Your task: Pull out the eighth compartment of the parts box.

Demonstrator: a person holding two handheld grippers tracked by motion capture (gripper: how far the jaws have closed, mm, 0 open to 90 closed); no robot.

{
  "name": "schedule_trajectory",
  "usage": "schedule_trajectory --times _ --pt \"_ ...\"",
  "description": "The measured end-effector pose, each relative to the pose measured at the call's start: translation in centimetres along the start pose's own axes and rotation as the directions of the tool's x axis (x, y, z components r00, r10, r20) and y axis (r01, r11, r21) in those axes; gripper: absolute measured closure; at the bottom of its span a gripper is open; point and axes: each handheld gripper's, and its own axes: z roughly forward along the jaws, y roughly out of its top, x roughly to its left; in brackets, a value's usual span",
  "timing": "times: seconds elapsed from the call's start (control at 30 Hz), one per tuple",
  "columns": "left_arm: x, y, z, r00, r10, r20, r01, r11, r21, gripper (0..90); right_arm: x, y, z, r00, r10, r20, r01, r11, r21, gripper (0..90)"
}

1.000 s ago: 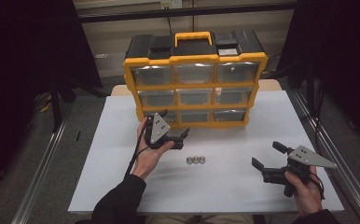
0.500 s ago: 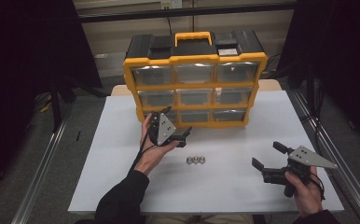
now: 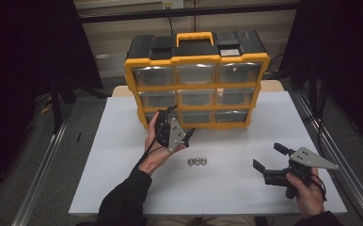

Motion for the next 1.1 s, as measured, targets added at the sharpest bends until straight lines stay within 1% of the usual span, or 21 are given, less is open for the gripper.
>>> schedule_trajectory --times 0.03,0.17,0.23,0.27,0.3,0.4,0.43,0.47,0.5,0.53,0.57,0.6,0.63,0.67,0.7,0.73,0.77,0.8,0.83,0.87,1.1 --pt "-0.2 0.1 0.2 0.9993 0.036 0.008 -0.037 0.9993 0.002 3.4 0.0 0.0 0.0 1.0000 0.000 -0.001 0.000 1.000 -0.001 1.2" --pt "-0.4 0.1 0.5 0.9981 0.062 0.001 -0.062 0.9980 0.013 4.7 0.0 0.0 -0.1 1.0000 -0.001 0.000 0.001 1.000 -0.002 1.2" --pt "-0.5 0.1 0.8 0.9943 0.105 -0.014 -0.105 0.9943 0.015 5.5 0.0 0.0 -0.1 1.0000 -0.001 -0.002 0.001 1.000 -0.001 1.2" --pt "-0.7 0.0 0.9 0.9927 0.121 0.006 -0.121 0.9920 0.037 5.5 0.0 0.0 -0.1 1.0000 -0.001 -0.002 0.001 1.000 -0.001 1.2" --pt "-0.8 0.1 1.2 0.9865 0.163 0.006 -0.164 0.9858 0.037 5.5 0.0 0.0 -0.1 1.0000 -0.004 -0.001 0.004 1.000 -0.002 1.2" --pt "-1.0 0.2 1.4 0.9849 0.173 0.000 -0.173 0.9843 0.034 6.1 0.0 0.0 -0.1 1.0000 -0.005 0.001 0.005 1.000 -0.002 1.3" --pt "-1.1 0.2 1.5 0.9828 0.185 0.000 -0.185 0.9820 0.040 7.2 0.0 0.0 -0.1 1.0000 -0.006 0.001 0.006 1.000 -0.004 1.2" --pt "-1.3 0.2 1.5 0.9810 0.193 -0.023 -0.191 0.9806 0.041 7.2 0.0 0.0 -0.1 1.0000 -0.006 0.001 0.006 1.000 -0.004 1.2" --pt "-1.6 0.2 1.6 0.9762 0.216 -0.014 -0.215 0.9747 0.061 7.2 0.0 0.0 -0.1 1.0000 -0.005 0.000 0.005 1.000 -0.003 1.2" --pt "-1.6 0.2 1.6 0.9762 0.216 -0.014 -0.215 0.9747 0.061 7.2 0.0 0.0 -0.1 1.0000 -0.005 0.000 0.005 1.000 -0.003 1.3" --pt "-1.7 0.2 1.7 0.9731 0.230 -0.007 -0.229 0.9715 0.059 7.2 0.0 0.0 -0.1 1.0000 -0.005 -0.001 0.005 1.000 -0.003 1.3" --pt "-1.8 0.2 1.7 0.9684 0.249 -0.020 -0.247 0.9671 0.061 7.2 0.0 0.0 -0.1 1.0000 -0.005 -0.001 0.005 1.000 -0.003 1.3" --pt "-1.8 0.2 1.8 0.9590 0.283 -0.018 -0.281 0.9572 0.070 7.3 0.0 0.0 -0.1 1.0000 -0.005 -0.002 0.005 1.000 -0.003 1.2" --pt "-1.9 0.2 1.7 0.9593 0.282 -0.023 -0.279 0.9571 0.078 7.3 0.0 0.0 -0.1 1.0000 -0.005 -0.002 0.005 1.000 -0.002 1.2" --pt "-1.9 0.3 1.8 0.9508 0.309 -0.017 -0.307 0.9489 0.072 7.3 0.0 0.0 -0.1 1.0000 -0.004 -0.001 0.004 1.000 -0.002 1.3" --pt "-2.1 0.2 1.8 0.9508 0.309 -0.026 -0.306 0.9483 0.085 7.8 0.0 -0.1 -0.1 1.0000 -0.005 -0.001 0.005 1.000 -0.001 1.3" --pt "-2.2 0.1 1.8 0.9458 0.324 -0.026 -0.320 0.9434 0.086 7.8 0.0 -0.1 -0.1 1.0000 -0.005 -0.001 0.005 1.000 -0.001 1.3" --pt "-2.2 0.1 1.9 0.9376 0.347 -0.025 -0.344 0.9355 0.081 10.2 0.0 -0.1 -0.1 1.0000 -0.007 -0.001 0.007 1.000 -0.002 1.3" --pt "-2.4 0.0 1.9 0.9393 0.342 -0.027 -0.339 0.9365 0.092 10.2 0.0 -0.1 -0.1 1.0000 -0.006 -0.001 0.006 1.000 -0.001 1.3" --pt "-2.4 0.0 1.9 0.9289 0.369 -0.034 -0.364 0.9257 0.104 10.2 0.0 -0.1 -0.1 1.0000 -0.006 -0.001 0.006 1.000 -0.001 1.3" --pt "-2.6 -0.4 2.1 0.9071 0.417 -0.056 -0.410 0.9056 0.109 16.2 0.0 -0.1 -0.2 1.0000 -0.004 0.005 0.004 1.000 -0.004 1.2"
